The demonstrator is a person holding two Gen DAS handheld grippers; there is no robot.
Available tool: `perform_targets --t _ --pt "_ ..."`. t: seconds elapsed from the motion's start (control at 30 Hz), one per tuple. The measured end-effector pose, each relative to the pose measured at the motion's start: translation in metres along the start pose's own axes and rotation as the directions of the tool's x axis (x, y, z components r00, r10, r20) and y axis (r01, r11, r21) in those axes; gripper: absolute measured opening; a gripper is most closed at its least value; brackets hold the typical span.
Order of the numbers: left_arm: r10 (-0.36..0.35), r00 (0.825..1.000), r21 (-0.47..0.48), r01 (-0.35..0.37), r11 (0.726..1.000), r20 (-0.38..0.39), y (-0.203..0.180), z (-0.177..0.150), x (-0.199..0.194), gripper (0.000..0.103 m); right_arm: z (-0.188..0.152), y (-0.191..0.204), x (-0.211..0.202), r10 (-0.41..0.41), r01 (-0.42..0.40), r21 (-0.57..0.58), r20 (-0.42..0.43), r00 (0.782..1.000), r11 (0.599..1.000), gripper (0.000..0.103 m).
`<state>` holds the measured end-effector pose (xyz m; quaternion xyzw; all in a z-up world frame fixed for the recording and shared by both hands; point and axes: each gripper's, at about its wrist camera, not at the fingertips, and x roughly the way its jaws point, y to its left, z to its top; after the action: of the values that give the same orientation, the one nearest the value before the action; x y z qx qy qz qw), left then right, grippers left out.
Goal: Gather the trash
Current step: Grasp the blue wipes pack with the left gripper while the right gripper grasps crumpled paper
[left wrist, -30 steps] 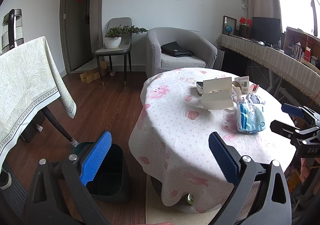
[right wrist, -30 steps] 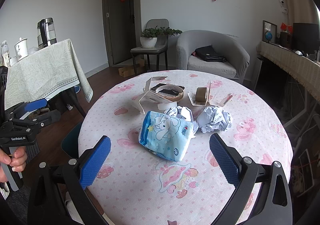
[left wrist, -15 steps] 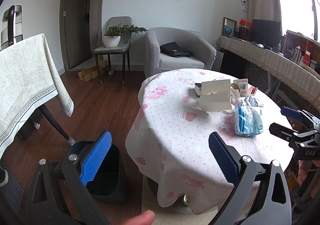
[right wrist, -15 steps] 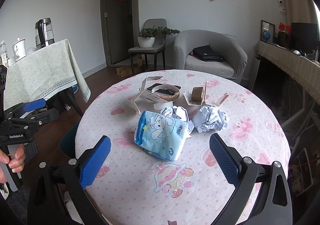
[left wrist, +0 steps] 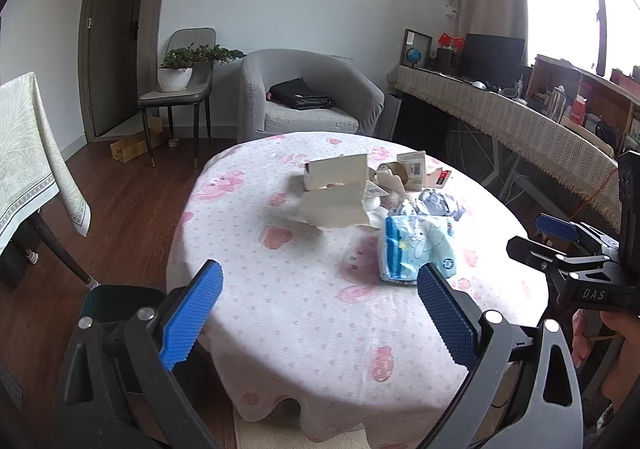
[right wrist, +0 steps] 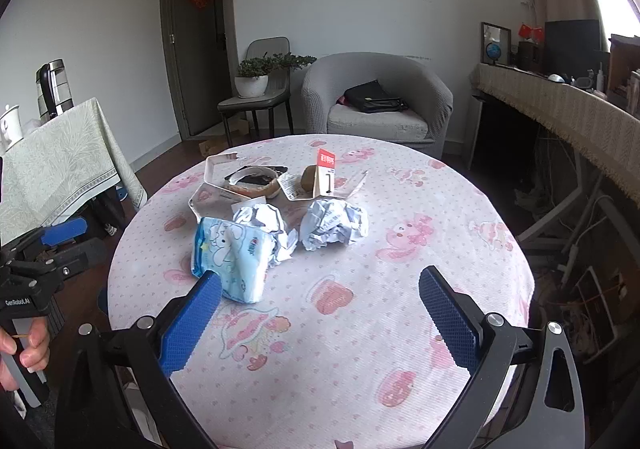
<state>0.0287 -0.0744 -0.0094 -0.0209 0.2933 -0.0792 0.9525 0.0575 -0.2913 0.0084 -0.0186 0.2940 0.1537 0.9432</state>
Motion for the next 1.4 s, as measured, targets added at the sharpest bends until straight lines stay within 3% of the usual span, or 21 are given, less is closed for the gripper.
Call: perform_targets --t 0.2,0.5,0.73,0.97,1.1,1.4 --pt "-0.064 0.996 0.031 0.066 0.997 -0.057 -0.033 0.000 0.029 0.099 -0.001 -0.026 -0.003 -0.019 0.019 0.036 -0.009 1.000 0.999 0.100" --pt "-0.154 0.983 -0.023 0.153 0.988 -0.104 -0.067 0.006 0.060 0.099 0.003 -0.052 0.001 -0.007 0.009 0.079 -0.027 1.000 0.997 0.100" --pt "-0.107 0.985 -0.008 0.106 0.994 -0.133 -0.076 0.008 0.078 0.099 0.004 -0.060 0.004 0.021 -0.016 0.107 -0.041 0.999 0.994 0.100" --pt "-0.111 0.980 -0.026 0.108 0.994 -0.164 -0.075 0.015 0.094 0.098 0.010 -0.059 0.012 0.059 -0.054 0.093 -0.057 0.997 0.994 0.100" --pt "-0.106 0.974 -0.012 0.105 0.994 -0.200 -0.074 0.017 0.109 0.079 0.013 -0.065 0.026 0.120 -0.109 0.134 -0.078 0.990 0.985 0.100" --pt "-0.184 0.962 -0.051 0.178 0.983 -0.203 -0.058 0.022 0.105 0.074 0.024 -0.058 0.056 0.151 -0.129 0.174 -0.119 0.981 0.976 0.100"
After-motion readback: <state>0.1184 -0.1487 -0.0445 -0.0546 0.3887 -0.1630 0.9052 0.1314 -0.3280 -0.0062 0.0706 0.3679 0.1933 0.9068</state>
